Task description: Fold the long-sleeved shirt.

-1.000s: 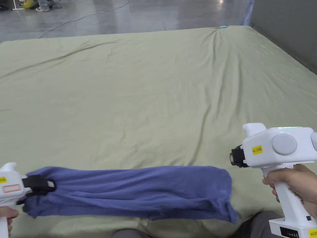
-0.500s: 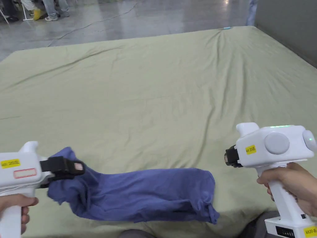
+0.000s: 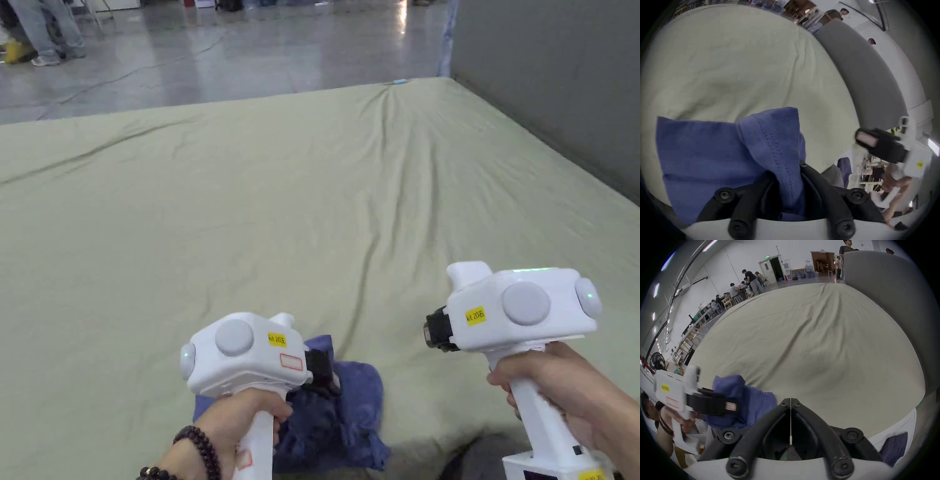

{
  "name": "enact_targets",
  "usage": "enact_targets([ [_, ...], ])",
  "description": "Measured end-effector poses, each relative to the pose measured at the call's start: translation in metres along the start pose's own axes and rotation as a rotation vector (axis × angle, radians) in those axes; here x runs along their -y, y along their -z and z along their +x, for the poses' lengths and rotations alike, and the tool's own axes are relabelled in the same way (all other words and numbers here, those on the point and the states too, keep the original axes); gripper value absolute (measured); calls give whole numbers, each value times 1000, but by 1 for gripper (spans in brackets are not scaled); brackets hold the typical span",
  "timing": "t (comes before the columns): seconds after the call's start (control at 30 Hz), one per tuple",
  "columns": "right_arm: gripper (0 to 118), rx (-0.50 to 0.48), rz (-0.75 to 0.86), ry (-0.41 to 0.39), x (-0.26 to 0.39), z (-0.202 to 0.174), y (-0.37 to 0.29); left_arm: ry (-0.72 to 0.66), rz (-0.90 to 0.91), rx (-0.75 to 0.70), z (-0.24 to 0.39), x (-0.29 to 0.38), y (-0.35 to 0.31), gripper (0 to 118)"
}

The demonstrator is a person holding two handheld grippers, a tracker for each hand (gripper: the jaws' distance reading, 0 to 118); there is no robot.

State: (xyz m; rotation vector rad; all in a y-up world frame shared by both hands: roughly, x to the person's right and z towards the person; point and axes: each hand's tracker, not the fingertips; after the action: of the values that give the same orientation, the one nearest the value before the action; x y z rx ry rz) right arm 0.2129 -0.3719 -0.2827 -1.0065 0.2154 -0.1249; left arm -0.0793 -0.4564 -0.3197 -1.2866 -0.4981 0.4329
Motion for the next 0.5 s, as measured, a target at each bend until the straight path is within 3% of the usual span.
enact_targets([
  [0.03, 0, 1, 3, 5, 1, 3, -3, -36, 0, 8, -6, 0, 3, 58],
  [0.1, 0, 3, 8, 14, 2, 8, -6, -79, -2, 84, -12, 2, -2, 71],
  [0.13, 0, 6, 7, 18, 2, 10, -6, -79, 12, 157, -13, 1, -10, 71],
  [0.2, 0, 15, 3, 22, 3, 13, -5, -63, 58, 157, -5, 3, -35, 93],
  [0.37, 0, 5, 8, 34, 7, 9, -2, -13, 219, 114, -5, 4, -106, 94],
  [0.4, 0, -4, 8, 35, 8, 7, -2, -12, 247, 88, -10, 6, -115, 87],
  [0.47, 0, -18, 11, 31, 10, 1, -3, 77, 275, -6, -13, 14, -125, 20],
  [0.5, 0, -23, 11, 27, 10, -1, -2, 111, 268, -102, -14, 17, -121, 0],
])
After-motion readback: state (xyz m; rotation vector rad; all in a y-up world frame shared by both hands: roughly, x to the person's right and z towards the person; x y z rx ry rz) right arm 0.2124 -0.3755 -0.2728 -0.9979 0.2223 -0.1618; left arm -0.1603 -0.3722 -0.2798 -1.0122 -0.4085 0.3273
